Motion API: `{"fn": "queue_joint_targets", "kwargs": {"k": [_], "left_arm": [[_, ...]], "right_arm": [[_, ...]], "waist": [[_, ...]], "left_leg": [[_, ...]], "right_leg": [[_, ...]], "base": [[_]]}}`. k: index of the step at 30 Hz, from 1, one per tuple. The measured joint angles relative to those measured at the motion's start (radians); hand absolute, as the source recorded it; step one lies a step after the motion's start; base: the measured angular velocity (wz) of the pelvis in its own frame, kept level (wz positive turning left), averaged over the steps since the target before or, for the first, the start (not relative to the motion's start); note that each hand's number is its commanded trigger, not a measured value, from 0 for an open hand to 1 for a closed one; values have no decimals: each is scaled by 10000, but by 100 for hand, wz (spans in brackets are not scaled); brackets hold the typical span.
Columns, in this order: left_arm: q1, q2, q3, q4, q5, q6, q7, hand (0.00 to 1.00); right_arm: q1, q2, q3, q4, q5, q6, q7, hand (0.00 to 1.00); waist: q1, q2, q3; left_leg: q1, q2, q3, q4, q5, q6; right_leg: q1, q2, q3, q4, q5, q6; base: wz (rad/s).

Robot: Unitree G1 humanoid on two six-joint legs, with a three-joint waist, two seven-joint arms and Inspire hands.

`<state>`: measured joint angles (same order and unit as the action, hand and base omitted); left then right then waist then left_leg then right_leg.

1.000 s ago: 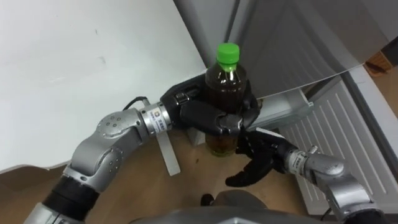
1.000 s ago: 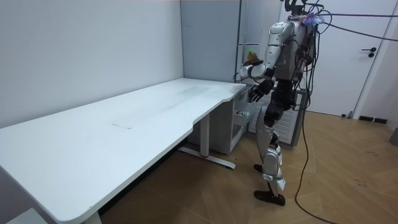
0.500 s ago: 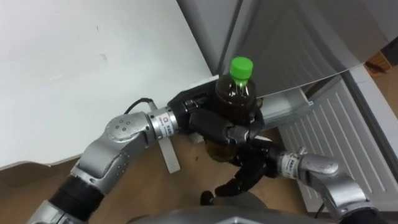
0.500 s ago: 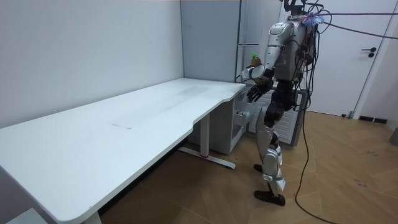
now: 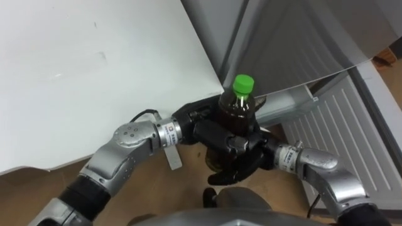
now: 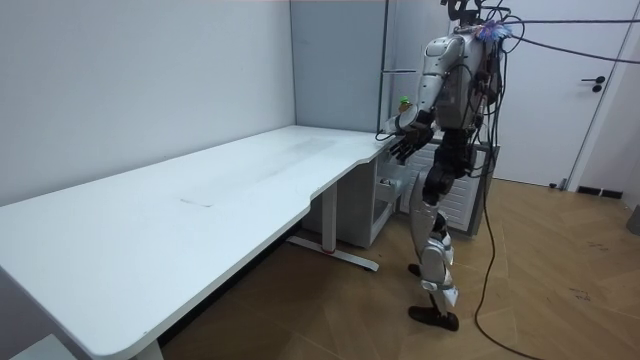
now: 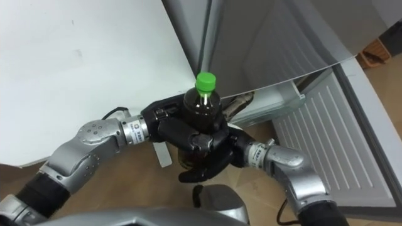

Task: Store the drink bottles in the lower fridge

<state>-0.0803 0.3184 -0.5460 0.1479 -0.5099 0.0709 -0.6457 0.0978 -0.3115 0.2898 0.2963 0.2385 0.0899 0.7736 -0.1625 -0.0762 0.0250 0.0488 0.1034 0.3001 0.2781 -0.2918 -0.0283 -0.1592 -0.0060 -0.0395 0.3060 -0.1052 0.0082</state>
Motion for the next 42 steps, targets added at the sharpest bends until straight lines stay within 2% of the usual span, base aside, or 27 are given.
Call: {"fn": "queue_joint_targets", "kwargs": {"k": [5, 6, 7, 12, 15, 20, 27, 28, 29, 30, 31, 32, 36, 42], "left_arm": [[1, 0, -30, 94, -1, -90, 10, 100], [1, 0, -47, 103, 0, -90, 26, 100], [1, 0, -49, 110, 0, -90, 26, 100], [-11, -14, -101, 215, -2, -154, 40, 100], [-96, -105, -131, 682, -3, -218, 86, 100], [-191, -33, -176, 690, 28, -517, 65, 100], [-362, 10, -266, 690, 23, -559, 93, 100], [-362, 11, -267, 690, 21, -558, 97, 93], [-361, 23, -270, 690, 11, -558, 97, 73], [-361, 23, -271, 690, 1, -558, 98, 47], [-361, 21, -261, 690, -92, -558, 97, 15], [-362, 1, -215, 686, -107, -563, 100, 0], [-363, -87, -163, 684, -105, -574, 105, 0], [-363, -191, -124, 682, -107, -662, 273, 0]], "right_arm": [[-3, -1, -56, -1, 10, 0, -8, 0], [-4, -2, -75, -4, 17, -1, -7, 62], [-5, -3, -77, -5, 30, -1, -7, 98], [0, -59, -53, -4, 691, -1, -136, 100], [10, -103, 95, 0, 986, 0, -480, 100], [12, -332, 517, 8, 1881, 0, -699, 100], [10, -338, 641, 8, 2245, -5, -986, 100], [9, -338, 669, 8, 2283, -4, -999, 100], [9, -351, 713, 9, 2321, -4, -1038, 100], [10, -350, 724, 9, 2329, -4, -1060, 100], [10, -343, 730, 13, 2376, -4, -1067, 100], [10, -340, 730, 14, 2453, -5, -1077, 100], [10, -373, 750, 99, 2718, -5, -1089, 100], [11, -357, 748, 126, 2811, -14, -1199, 100]], "waist": [[-2, 65, 3], [1, 72, 0], [3, 74, 0], [-9, 119, -1], [-6, 123, 1], [27, 176, 7], [25, 217, -9], [24, 220, -10], [19, 222, -12], [16, 225, -11], [8, 229, -9], [25, 238, -14], [28, 358, -73], [21, 385, -75]], "left_leg": [[-16, -7, 11, -26, 0, 0], [-11, -13, 14, -32, 1, -1], [-4, -16, 21, -33, 1, -1], [71, -61, 52, -62, 3, 2], [130, -75, 60, -81, 3, 3], [111, -78, 53, -94, 2, 4], [133, -79, 59, -76, 3, 4], [136, -79, 59, -69, 3, 4], [137, -79, 59, -58, 3, 4], [137, -79, 59, -54, 3, 4], [135, -80, 58, -47, 3, 4], [131, -79, 58, -46, 3, 5], [130, -76, 52, -62, 3, 5], [135, -79, 59, -56, 3, 5]], "right_leg": [[9, -1, 3, 6, -2, 1], [10, -2, 13, 14, -2, 0], [11, 1, 28, 20, -3, -1], [32, -5, 111, 60, -2, 0], [76, -6, 137, 63, -3, 3], [41, -13, 110, 53, -4, 9], [66, -19, 117, 49, -3, 10], [66, -20, 117, 52, -3, 10], [66, -21, 117, 62, -3, 10], [66, -22, 117, 65, -3, 10], [61, -23, 117, 67, -3, 10], [61, -22, 117, 64, -3, 10], [61, -18, 110, 45, -3, 10], [47, -21, 110, 37, -2, 11]], "base": [[0], [0], [0], [-4], [0], [0], [0], [0], [0], [0], [0], [0], [0], [0]]}}
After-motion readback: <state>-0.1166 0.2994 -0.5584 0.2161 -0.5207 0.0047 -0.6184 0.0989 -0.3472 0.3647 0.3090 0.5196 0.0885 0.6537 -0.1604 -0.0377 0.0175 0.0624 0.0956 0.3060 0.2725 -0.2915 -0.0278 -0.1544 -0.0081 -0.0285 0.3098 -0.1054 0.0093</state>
